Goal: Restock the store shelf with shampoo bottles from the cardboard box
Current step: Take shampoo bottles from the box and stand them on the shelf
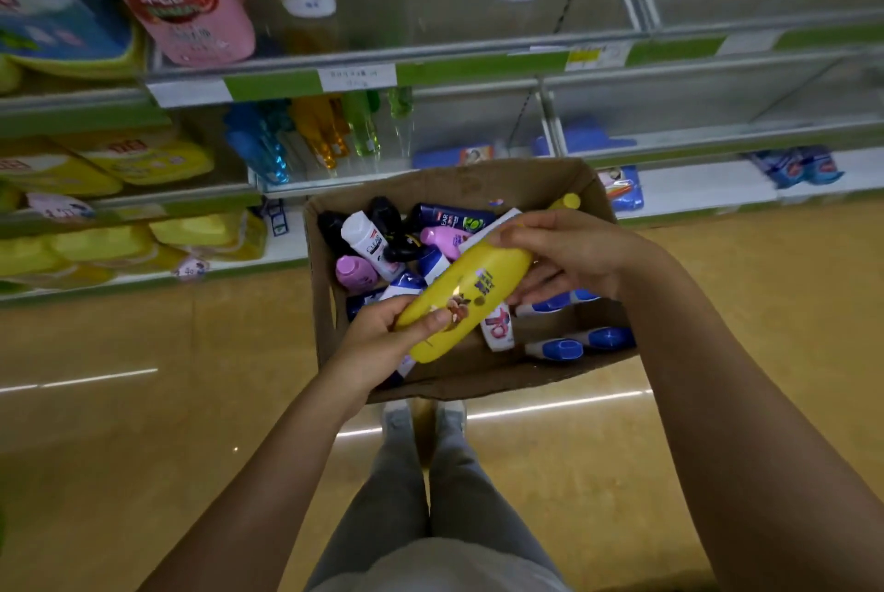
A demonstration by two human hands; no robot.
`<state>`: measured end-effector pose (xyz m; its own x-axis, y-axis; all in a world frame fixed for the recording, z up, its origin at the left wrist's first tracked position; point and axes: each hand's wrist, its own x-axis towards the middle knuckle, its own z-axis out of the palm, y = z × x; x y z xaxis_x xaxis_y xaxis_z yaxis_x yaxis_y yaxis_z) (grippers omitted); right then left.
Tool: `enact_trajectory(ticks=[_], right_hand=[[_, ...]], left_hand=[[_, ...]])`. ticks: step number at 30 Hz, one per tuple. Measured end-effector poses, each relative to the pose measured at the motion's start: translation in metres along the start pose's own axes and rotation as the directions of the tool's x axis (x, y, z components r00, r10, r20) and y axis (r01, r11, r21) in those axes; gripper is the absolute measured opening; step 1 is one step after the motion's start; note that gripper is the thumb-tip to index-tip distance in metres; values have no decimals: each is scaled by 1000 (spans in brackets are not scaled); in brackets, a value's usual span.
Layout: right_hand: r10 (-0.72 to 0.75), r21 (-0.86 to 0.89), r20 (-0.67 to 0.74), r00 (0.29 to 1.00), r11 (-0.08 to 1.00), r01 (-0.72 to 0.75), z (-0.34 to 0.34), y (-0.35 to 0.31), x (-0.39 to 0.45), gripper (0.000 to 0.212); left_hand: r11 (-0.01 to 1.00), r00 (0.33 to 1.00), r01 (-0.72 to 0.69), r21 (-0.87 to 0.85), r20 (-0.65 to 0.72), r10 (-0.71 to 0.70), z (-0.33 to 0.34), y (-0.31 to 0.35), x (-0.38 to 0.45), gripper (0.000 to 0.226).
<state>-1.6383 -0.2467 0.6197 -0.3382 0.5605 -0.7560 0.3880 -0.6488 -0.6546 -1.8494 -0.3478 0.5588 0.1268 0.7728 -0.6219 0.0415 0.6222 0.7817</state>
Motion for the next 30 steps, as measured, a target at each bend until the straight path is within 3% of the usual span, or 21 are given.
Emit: enact_trajectory(ticks=[3,5,10,14,17,21,25,28,30], right_hand=[[-86,50,-96,992,995,91,6,-8,-3,47],[-141,108,-75,987,983,149,10,-13,-4,49],[-261,456,-21,965,856,242,29,-27,-7,43],[-350,628,69,934,743,231,37,-40,-6,43],[-405,707,95,910,670,224,39,-50,-10,39],[-428,683,46,903,673,284,40,-61,-19,44],[-456,667,18,890,669,329,40,-66,-26,57],[-457,627,25,889,700,342,41,-70,-31,51],[-455,618,18,890,705,348,42,-73,-34,45]], left_hand=[[992,999,-21,-128,-30,17,6,19,-11,41],[981,998,-50,-190,-54,40,8,31,-17,39],[955,994,-80,-285,-94,55,6,53,-27,37],[840,990,25,-542,129,54,-5,64,-33,55],[817,965,8,-576,219,145,-7,69,-36,55],[855,984,-87,-512,91,155,0,85,-44,33],[931,975,-224,-289,-71,212,5,96,-49,44],[958,950,-280,-66,-163,266,8,96,-48,52],[956,946,-288,-52,-172,275,11,95,-49,51]])
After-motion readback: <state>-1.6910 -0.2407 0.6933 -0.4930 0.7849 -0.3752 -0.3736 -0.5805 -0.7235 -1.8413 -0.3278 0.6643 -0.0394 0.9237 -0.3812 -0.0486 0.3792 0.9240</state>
